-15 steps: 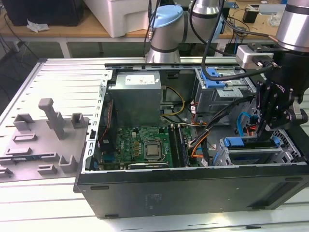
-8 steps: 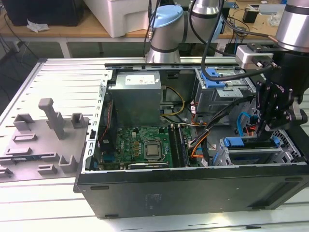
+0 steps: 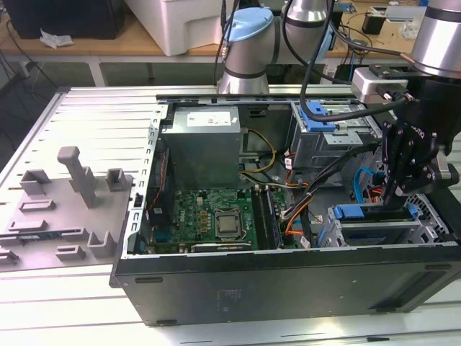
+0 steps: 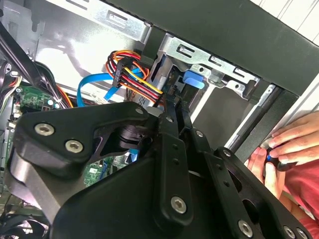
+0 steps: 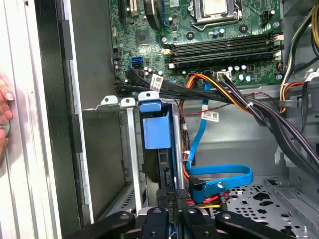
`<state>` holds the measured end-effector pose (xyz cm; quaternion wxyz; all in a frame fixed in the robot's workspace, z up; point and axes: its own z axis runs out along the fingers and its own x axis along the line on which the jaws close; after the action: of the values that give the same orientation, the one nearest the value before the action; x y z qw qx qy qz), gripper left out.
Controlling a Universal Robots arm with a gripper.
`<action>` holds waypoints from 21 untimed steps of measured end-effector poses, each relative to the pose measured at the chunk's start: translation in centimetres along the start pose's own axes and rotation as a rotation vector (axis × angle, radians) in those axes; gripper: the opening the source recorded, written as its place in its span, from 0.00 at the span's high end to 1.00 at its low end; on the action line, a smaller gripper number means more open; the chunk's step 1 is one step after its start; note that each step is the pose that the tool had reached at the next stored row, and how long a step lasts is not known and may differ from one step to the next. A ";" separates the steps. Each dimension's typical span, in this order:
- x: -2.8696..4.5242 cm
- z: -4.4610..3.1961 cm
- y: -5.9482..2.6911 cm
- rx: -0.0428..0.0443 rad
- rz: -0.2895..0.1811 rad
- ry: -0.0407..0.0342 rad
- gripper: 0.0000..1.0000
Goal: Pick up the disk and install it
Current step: 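Insert the first disk wire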
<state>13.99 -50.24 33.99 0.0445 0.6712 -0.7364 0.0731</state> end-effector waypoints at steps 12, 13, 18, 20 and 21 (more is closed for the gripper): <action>-0.01 0.13 0.01 0.0000 0.000 0.0003 0.83; -0.01 0.14 0.01 0.0000 0.000 0.0003 0.83; -0.03 0.22 0.01 0.0000 0.000 0.0001 0.83; -0.03 0.22 0.01 -0.0001 0.000 0.0001 0.83; -0.03 0.18 0.01 -0.0001 0.000 -0.0003 0.83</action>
<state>13.98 -50.25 33.81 0.0444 0.6712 -0.7364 0.0730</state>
